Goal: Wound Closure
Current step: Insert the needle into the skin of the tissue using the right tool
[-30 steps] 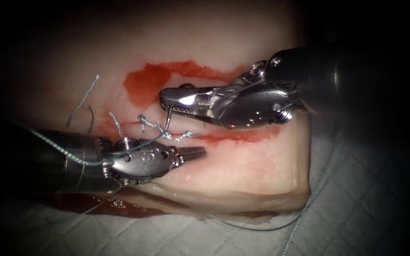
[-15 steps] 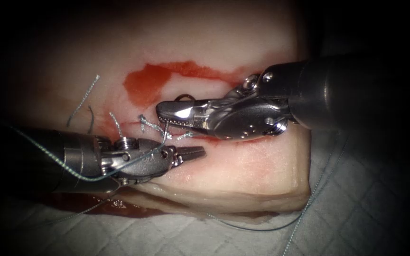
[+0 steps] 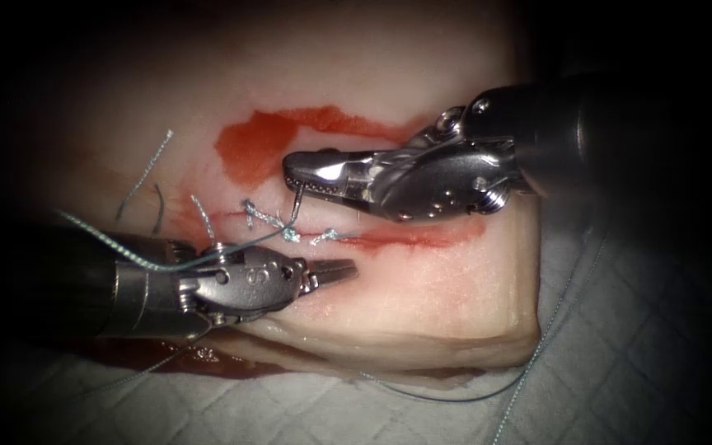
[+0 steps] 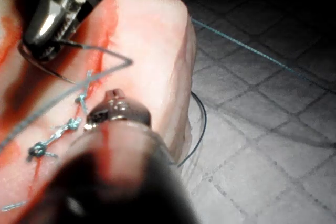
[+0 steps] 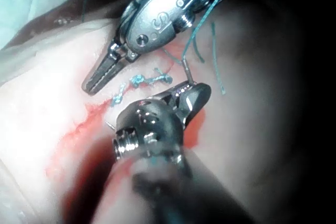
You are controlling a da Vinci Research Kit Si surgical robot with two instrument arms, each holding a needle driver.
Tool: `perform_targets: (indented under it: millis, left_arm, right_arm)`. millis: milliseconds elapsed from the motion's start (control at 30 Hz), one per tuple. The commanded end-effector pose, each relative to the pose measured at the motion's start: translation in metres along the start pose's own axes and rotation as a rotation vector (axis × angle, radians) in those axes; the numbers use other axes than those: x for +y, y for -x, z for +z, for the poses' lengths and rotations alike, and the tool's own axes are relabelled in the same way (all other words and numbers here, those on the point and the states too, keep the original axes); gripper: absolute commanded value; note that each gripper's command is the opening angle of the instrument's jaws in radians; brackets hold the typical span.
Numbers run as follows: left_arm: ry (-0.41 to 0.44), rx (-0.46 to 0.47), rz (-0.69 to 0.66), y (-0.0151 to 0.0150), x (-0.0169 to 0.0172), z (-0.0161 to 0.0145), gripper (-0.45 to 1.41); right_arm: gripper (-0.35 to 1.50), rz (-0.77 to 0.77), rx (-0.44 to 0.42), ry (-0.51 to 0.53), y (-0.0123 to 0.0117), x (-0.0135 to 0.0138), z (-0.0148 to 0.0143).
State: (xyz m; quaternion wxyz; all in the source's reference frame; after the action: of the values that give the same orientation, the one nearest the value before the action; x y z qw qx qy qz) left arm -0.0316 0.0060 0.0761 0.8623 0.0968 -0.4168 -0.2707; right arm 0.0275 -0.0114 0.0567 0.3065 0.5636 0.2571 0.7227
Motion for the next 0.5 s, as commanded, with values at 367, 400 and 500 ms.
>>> perform_targets:
  millis: [367,400,500]
  left_arm:
    - [0.003,0.027,0.027,-0.0004,-0.0002,0.0007,-0.45]
    - [0.003,0.030,0.028,-0.0004,-0.0002,0.0007,-0.45]
    - [0.004,0.042,0.042,-0.0006,-0.0002,0.0007,-0.45]
  right_arm:
    - [-0.35,0.083,0.014,-0.018,-0.0012,0.0005,0.0008]
    - [-0.35,0.089,0.016,-0.022,-0.0012,0.0005,0.0008]
    - [-0.35,0.133,0.029,-0.049,-0.0012,0.0004,0.0008]
